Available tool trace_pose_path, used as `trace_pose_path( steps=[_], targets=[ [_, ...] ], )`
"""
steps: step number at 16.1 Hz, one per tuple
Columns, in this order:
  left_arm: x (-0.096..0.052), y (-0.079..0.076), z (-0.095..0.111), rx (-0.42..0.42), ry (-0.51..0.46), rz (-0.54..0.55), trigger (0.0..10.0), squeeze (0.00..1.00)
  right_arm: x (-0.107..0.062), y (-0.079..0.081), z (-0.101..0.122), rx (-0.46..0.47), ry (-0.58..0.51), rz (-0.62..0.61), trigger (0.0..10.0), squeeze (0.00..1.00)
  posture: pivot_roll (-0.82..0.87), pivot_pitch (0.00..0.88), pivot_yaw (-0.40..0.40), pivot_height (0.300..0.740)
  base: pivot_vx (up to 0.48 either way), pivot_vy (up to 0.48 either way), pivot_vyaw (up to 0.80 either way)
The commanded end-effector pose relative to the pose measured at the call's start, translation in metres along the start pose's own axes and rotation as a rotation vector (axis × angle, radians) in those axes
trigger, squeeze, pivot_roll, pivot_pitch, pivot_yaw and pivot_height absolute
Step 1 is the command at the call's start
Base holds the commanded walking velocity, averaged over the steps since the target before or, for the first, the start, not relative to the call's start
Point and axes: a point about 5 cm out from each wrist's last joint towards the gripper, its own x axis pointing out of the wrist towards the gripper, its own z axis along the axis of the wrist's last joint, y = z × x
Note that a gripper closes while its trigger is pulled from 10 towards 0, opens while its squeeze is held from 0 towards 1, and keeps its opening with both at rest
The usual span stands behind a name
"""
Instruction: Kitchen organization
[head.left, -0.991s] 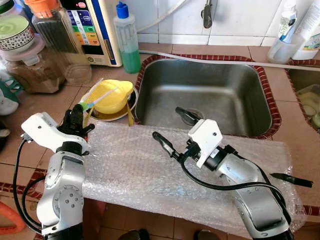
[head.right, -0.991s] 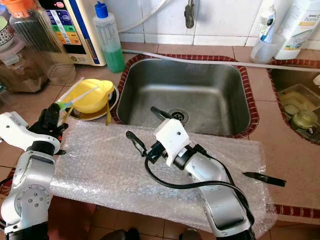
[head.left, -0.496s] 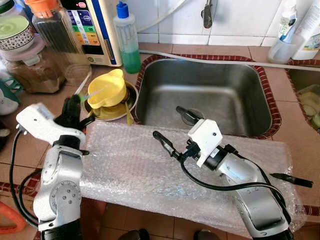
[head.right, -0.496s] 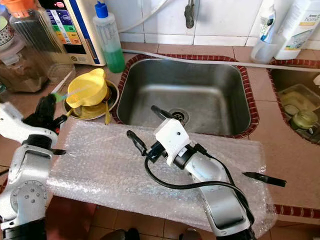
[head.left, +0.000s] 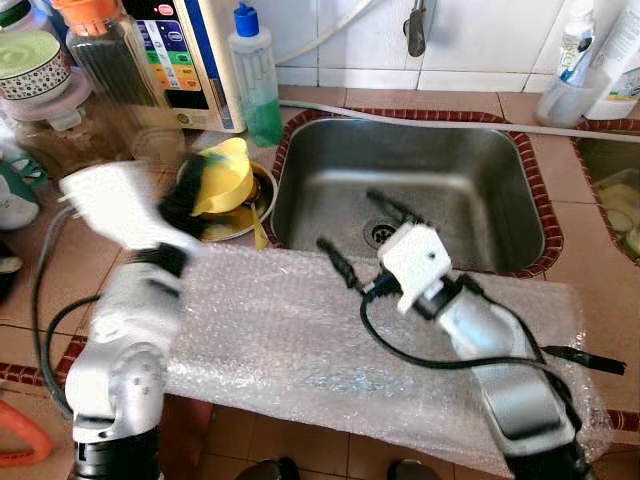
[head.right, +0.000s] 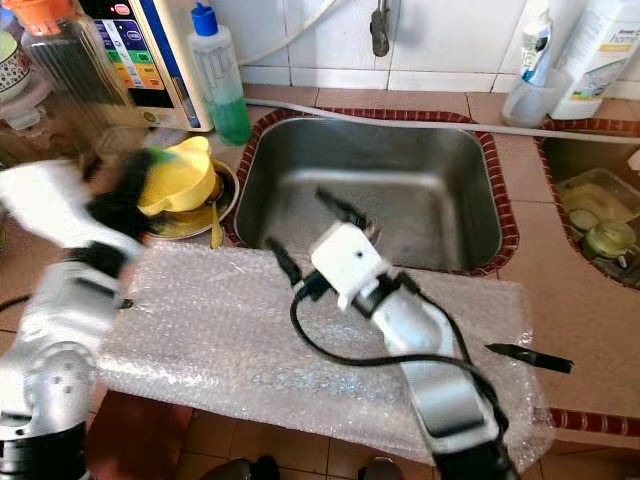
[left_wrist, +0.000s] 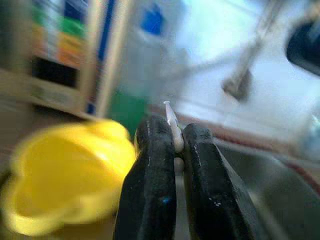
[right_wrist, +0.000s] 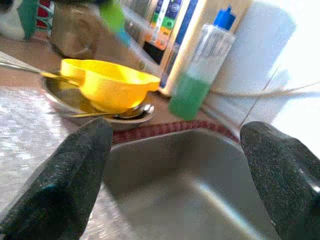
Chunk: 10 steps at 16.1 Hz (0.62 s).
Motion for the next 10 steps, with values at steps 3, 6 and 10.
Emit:
trace_pose_path(
  steps=[3, 6, 10],
  targets=[
    [-0.002, -0.022, -0.008, -0.046, 0.036, -0.097, 0.0, 0.00, 0.005, -0.002, -0.006, -0.142, 0.016, -0.020, 10.0, 0.00, -0.16, 0.178, 0.098, 0.740, 0.000, 0.000, 0.00],
    [-0.003, -0.038, -0.014, -0.071, 0.067, -0.149, 0.0, 0.00, 0.012, -0.006, -0.010, -0.208, 0.029, -0.043, 10.0, 0.00, -0.17, 0.180, 0.100, 0.740, 0.000, 0.000, 0.00],
    [-0.004, -0.051, -0.016, -0.084, 0.095, -0.234, 0.0, 0.00, 0.018, -0.007, -0.021, -0.234, 0.065, -0.033, 10.0, 0.00, -0.16, 0.185, 0.099, 0.740, 0.000, 0.000, 0.00]
  ],
)
